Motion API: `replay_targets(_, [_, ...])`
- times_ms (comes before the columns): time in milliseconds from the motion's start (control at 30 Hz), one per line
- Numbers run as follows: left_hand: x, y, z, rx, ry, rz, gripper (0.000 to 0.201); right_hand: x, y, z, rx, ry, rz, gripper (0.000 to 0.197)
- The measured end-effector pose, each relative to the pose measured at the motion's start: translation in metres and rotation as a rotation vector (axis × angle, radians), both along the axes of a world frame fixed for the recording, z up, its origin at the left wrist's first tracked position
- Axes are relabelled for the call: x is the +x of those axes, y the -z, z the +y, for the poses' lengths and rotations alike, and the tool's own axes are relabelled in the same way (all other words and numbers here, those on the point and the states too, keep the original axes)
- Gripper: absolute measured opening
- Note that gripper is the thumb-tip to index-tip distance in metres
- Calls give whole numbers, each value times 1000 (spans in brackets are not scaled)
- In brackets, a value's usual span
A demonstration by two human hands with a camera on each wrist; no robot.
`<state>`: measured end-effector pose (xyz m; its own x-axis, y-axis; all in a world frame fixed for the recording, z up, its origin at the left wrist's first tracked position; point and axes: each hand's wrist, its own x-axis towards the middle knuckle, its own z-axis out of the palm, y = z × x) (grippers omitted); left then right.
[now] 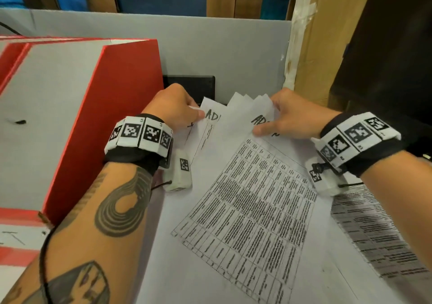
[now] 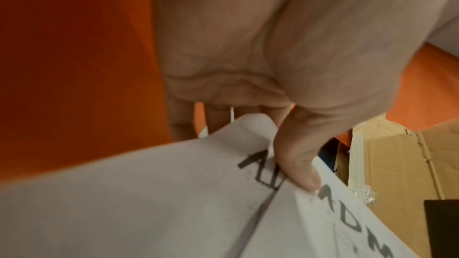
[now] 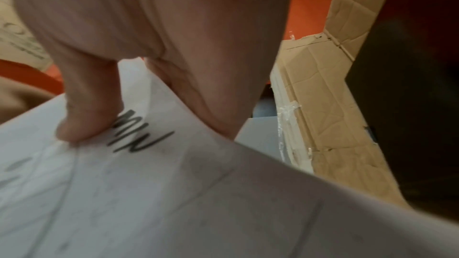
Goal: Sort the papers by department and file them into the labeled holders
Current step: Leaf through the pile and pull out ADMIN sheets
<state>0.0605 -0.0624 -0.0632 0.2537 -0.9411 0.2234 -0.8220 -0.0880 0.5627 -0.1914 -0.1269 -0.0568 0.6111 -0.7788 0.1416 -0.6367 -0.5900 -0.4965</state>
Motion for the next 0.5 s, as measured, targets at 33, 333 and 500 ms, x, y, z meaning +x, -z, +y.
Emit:
replay_targets(33, [-1,0,1,-33,29,12,12,6,2,1,-37,3,-5,31])
replay_targets(333, [-7,-2,5,-168,287,178,12,26,1,4,-306,156,-172,16])
replay_targets(500, [-5,3,3,-293,147,68,7,20,0,8,-266,154,-122,20])
